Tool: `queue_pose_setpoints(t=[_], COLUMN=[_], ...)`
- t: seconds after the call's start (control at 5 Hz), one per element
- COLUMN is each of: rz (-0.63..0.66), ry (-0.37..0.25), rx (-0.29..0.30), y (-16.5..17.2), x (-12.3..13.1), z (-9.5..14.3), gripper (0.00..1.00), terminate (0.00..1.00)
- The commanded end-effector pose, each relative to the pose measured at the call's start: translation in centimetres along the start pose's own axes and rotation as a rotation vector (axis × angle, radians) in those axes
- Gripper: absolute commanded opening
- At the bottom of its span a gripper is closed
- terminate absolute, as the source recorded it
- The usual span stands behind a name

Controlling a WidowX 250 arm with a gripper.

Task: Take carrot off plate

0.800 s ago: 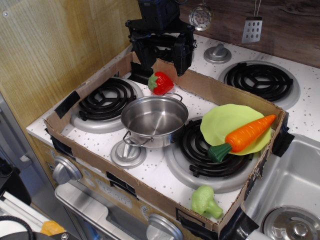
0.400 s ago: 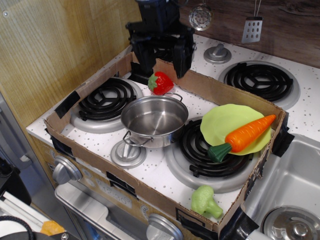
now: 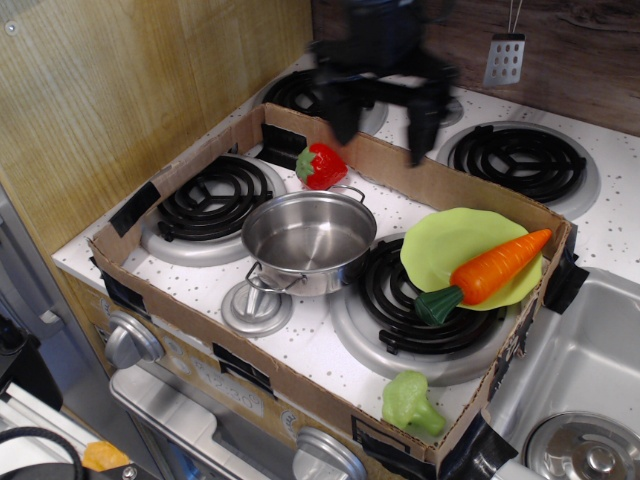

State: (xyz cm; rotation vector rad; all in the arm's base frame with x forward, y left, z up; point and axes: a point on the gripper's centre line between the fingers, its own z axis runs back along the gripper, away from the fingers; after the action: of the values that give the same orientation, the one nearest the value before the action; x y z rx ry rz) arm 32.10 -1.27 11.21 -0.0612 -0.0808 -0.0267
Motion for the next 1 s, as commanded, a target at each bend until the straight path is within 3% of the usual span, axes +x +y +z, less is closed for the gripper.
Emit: queue_pose_setpoints(t=[0.0, 0.2, 0.8], rz=[0.023, 0.01, -0.069], ry=[-0.085, -0.117, -0.069], rx=[-0.013, -0.031, 0.101], y=[-6.0, -8.0, -8.3], x=[0.8, 0.1, -0.9], z=[0.2, -1.1, -4.5], gripper=[1.0, 1.0, 1.0], terminate=[0.0, 0.0, 0.0])
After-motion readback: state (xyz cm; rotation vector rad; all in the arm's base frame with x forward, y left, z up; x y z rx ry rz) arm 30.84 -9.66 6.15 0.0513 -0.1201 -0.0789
